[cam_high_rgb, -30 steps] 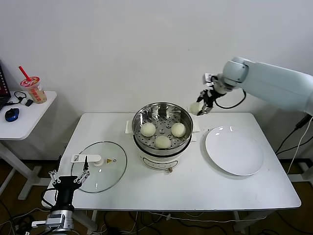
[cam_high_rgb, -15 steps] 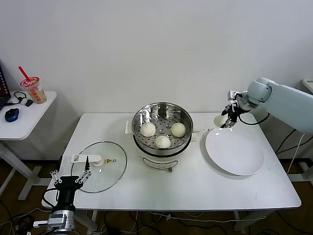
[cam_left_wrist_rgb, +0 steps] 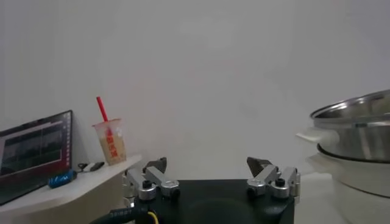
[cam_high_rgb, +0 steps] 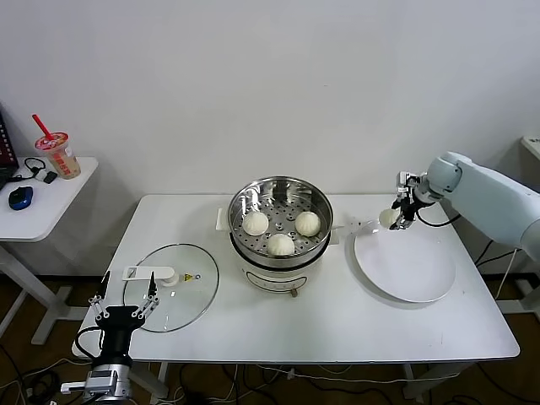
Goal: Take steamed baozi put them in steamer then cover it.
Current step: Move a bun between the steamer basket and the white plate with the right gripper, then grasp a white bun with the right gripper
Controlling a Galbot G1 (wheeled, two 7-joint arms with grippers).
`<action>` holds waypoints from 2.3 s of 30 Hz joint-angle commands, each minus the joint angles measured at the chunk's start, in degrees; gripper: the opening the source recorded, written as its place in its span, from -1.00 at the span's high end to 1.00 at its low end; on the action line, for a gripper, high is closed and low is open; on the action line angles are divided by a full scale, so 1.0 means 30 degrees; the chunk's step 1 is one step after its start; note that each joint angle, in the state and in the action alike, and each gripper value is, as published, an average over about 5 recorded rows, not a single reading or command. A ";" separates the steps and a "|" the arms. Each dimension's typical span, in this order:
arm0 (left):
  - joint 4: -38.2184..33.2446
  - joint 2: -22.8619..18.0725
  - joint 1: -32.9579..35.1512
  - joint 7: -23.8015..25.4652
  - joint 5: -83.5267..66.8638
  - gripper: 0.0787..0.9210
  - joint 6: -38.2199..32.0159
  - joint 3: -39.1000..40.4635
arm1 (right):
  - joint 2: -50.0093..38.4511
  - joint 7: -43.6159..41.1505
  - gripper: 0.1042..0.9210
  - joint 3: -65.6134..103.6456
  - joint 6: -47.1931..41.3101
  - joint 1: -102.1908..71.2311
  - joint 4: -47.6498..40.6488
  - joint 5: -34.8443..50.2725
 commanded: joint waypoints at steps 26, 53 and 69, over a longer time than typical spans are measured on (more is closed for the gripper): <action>0.0206 -0.0203 0.0115 -0.0048 0.0033 -0.77 -0.0113 -0.0136 | 0.1476 -0.0072 -0.75 0.3945 0.1004 -0.2642 -0.2714 -0.3010; -0.0253 -0.0588 -0.0030 -0.0037 0.0362 -0.77 0.0054 0.0507 | -0.2376 -0.1853 -0.76 -0.8033 0.0356 1.1898 1.0031 0.7491; -0.1178 -0.0695 0.0242 -0.0172 0.0117 -0.77 0.0302 0.0759 | 0.2504 -0.1149 -0.76 -0.9284 -0.1172 1.3174 1.2004 1.2294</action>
